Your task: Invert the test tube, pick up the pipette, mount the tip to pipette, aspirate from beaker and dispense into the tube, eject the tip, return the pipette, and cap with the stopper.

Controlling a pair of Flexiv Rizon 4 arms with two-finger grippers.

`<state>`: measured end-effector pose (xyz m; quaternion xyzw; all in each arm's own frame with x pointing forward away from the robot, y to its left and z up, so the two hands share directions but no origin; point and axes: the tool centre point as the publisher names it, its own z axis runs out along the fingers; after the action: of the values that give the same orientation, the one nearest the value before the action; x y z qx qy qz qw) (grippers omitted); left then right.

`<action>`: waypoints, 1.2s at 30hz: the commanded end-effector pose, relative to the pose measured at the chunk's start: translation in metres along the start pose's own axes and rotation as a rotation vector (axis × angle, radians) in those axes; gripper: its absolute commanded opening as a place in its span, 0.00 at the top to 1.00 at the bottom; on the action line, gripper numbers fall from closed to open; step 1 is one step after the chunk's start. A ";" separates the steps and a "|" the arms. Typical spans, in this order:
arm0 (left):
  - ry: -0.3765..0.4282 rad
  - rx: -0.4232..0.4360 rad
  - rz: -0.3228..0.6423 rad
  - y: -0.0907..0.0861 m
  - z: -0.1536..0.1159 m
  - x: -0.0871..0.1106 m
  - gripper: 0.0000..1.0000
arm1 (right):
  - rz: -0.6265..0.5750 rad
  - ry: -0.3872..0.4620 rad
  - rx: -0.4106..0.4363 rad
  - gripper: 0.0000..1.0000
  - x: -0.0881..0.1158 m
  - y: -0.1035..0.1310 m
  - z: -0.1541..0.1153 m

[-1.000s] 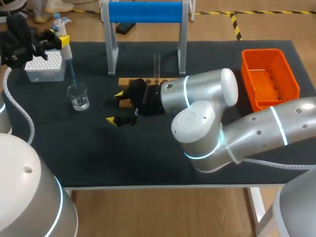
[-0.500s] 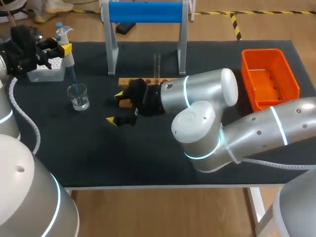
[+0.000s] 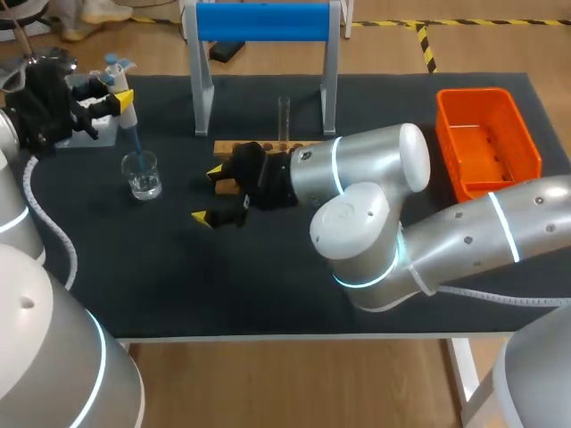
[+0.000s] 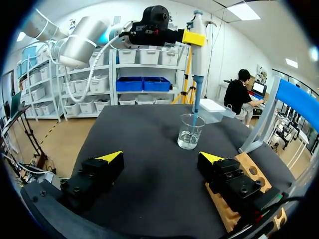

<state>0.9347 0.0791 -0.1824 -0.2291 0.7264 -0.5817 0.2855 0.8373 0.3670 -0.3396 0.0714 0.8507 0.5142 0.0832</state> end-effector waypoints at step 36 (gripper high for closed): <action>-0.004 -0.047 0.070 0.012 0.005 0.013 1.00 | 0.000 0.005 0.005 0.00 -0.001 0.001 -0.002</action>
<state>0.9283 0.0705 -0.1941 -0.2109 0.7479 -0.5538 0.2990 0.8372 0.3670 -0.3394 0.0717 0.8508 0.5139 0.0831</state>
